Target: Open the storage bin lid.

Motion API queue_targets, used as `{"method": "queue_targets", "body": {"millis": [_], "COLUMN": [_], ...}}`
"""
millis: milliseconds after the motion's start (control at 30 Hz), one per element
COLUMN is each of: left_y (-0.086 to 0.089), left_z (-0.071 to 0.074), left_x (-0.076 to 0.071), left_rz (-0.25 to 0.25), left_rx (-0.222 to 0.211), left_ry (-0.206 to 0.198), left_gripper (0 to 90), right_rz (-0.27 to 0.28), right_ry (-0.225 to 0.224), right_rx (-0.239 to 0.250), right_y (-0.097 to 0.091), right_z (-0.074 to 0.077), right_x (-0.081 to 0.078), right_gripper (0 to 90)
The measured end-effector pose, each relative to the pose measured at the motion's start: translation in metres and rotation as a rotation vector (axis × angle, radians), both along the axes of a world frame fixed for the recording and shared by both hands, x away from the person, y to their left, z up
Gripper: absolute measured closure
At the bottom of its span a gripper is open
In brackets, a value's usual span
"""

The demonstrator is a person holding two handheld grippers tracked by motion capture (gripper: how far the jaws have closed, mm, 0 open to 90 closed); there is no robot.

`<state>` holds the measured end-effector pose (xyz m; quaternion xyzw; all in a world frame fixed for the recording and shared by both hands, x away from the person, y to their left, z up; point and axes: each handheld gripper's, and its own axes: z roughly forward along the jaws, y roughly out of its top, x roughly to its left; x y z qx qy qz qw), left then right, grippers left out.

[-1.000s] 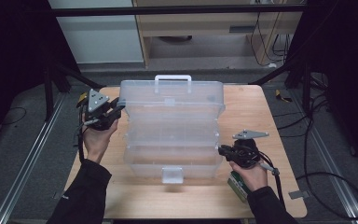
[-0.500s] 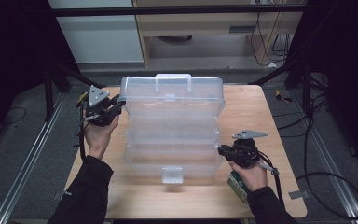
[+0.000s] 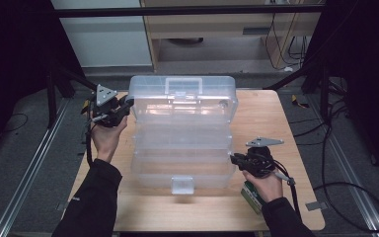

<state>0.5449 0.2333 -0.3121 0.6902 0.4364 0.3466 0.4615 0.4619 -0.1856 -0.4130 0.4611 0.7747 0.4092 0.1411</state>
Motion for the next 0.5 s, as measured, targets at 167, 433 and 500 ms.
{"method": "queue_targets", "body": {"millis": [167,433,500], "left_y": [-0.001,-0.002,-0.003], "left_z": [0.002,0.004,0.004], "left_x": [0.006,0.017,0.020], "left_rz": [0.007,0.012,0.016], "left_rx": [0.000,-0.006,-0.005], "left_ry": [0.002,0.007,0.009], "left_gripper": [77.6,77.9,77.9], "right_rz": [0.000,0.000,0.000], "right_ry": [0.002,0.001,0.000], "right_rx": [0.001,-0.001,-0.002], "right_y": [0.000,0.000,0.000], "right_z": [0.000,0.000,0.000], "right_x": [0.000,0.000,0.000], "right_gripper": [77.5,77.5,77.4]}}
